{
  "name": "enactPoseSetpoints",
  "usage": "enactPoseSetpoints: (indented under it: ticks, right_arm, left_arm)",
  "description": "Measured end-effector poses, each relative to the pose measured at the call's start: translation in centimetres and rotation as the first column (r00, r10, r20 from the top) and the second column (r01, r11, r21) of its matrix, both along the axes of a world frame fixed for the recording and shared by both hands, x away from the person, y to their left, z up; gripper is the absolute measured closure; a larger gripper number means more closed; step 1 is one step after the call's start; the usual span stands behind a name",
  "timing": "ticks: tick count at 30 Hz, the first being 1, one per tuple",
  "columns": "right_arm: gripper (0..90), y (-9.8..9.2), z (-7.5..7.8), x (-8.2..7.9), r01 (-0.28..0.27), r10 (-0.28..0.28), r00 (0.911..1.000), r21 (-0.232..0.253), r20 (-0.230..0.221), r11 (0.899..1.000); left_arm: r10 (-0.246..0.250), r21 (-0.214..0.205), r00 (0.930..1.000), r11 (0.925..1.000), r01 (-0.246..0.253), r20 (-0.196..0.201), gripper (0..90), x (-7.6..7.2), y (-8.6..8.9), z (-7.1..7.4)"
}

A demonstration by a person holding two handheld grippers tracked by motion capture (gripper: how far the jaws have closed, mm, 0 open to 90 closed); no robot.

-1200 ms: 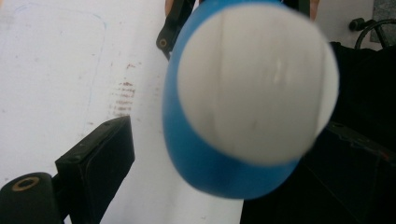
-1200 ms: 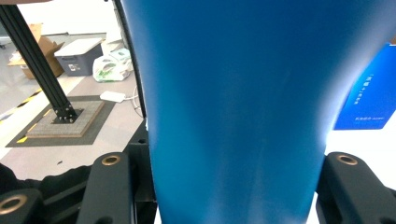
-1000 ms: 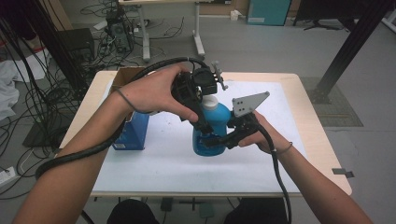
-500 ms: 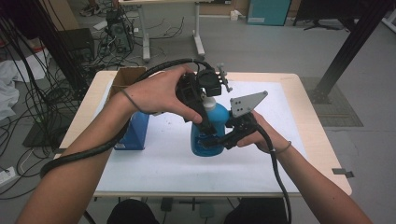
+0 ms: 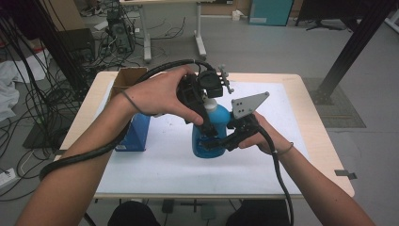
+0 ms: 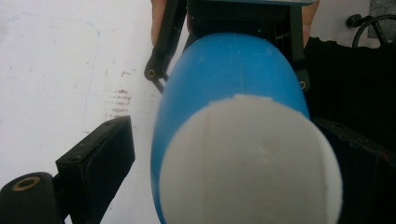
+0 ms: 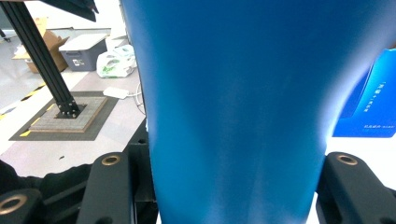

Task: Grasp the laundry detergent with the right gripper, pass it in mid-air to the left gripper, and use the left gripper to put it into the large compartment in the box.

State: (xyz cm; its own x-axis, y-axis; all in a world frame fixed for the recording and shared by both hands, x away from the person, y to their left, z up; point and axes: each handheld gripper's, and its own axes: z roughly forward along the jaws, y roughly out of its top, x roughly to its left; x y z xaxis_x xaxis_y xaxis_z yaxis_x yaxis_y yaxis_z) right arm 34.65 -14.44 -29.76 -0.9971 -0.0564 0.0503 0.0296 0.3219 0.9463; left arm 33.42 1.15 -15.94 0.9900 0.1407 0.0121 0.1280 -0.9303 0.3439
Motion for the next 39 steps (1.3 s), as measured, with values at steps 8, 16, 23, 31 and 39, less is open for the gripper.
enactPoseSetpoints:
  ticks: [8,16,23,31,39]
  right_arm:
    - [43.6,-0.07,-0.03,0.01,-0.001,0.001,1.0000,-0.001,-0.002,1.000]
    - [43.6,-0.06,-0.08,0.01,-0.001,0.001,1.0000,-0.002,-0.003,1.000]
    - [43.6,-0.03,-0.18,0.04,-0.001,0.001,1.0000,-0.001,-0.005,1.000]
    - [43.6,-0.10,-0.24,0.05,-0.001,0.001,1.0000,-0.005,-0.005,1.000]
    - [43.6,-0.11,-0.27,0.09,-0.001,0.001,1.0000,-0.005,-0.006,1.000]
  left_arm:
    - [0.006,0.001,1.0000,1.0000,-0.006,0.003,9.0,0.07,0.13,0.07]
    - [0.006,-0.003,1.0000,1.0000,-0.006,0.000,9.0,0.05,0.25,0.10]
    - [0.006,0.003,1.0000,1.0000,-0.006,0.001,8.9,0.07,0.18,0.03]
    - [0.004,0.004,1.0000,1.0000,-0.004,-0.001,8.8,0.05,0.20,0.06]
    - [0.006,0.001,1.0000,1.0000,-0.006,0.000,8.8,0.05,0.24,0.01]
